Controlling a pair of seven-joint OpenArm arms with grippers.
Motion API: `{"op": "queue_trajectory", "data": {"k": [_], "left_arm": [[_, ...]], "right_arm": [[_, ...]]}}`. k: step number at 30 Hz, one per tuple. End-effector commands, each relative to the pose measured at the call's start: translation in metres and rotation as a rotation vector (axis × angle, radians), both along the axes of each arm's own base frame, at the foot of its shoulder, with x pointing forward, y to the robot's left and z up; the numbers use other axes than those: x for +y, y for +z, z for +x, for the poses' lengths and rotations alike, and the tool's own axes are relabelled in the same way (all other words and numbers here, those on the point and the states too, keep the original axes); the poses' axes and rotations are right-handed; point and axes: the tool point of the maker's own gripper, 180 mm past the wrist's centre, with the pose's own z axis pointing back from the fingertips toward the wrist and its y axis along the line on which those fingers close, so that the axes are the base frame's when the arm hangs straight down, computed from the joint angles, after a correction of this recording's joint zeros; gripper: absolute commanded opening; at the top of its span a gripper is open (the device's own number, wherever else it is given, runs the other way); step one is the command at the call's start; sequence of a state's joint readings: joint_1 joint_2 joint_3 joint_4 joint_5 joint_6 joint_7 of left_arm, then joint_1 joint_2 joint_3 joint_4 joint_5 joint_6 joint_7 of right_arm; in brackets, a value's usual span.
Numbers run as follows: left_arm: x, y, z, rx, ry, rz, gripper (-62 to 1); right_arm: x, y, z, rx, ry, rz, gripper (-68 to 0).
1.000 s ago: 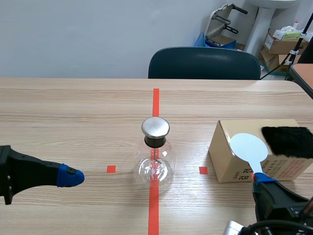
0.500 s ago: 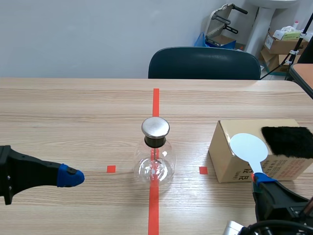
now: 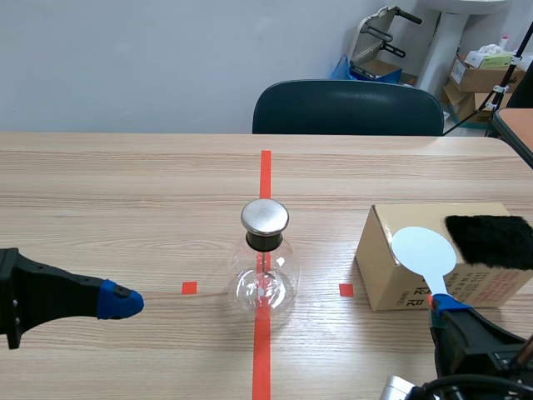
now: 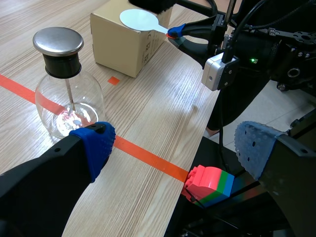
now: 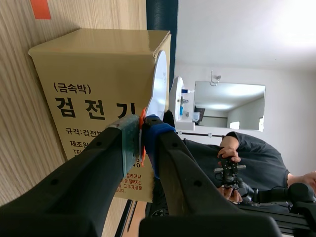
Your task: Do the electroscope experiment
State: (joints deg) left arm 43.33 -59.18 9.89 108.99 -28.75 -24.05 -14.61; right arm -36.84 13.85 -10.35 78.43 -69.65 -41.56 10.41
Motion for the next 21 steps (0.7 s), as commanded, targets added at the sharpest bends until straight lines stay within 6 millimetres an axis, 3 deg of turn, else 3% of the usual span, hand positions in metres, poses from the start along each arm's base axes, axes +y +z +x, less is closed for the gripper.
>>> {"op": "queue_trajectory", "data": {"k": [1,21], "left_arm": [[-0.0040,0.0044,-0.0023,0.011,0.008,-0.033,-8.6],[-0.0028,0.0007,-0.0020,0.016,0.010,-0.011,-8.6]], "right_arm": [[-0.0044,0.0099,0.0072,-0.037,-0.002,-0.009,-66.2],[-0.0044,0.0099,0.0072,-0.037,-0.002,-0.009,-66.2]]}}
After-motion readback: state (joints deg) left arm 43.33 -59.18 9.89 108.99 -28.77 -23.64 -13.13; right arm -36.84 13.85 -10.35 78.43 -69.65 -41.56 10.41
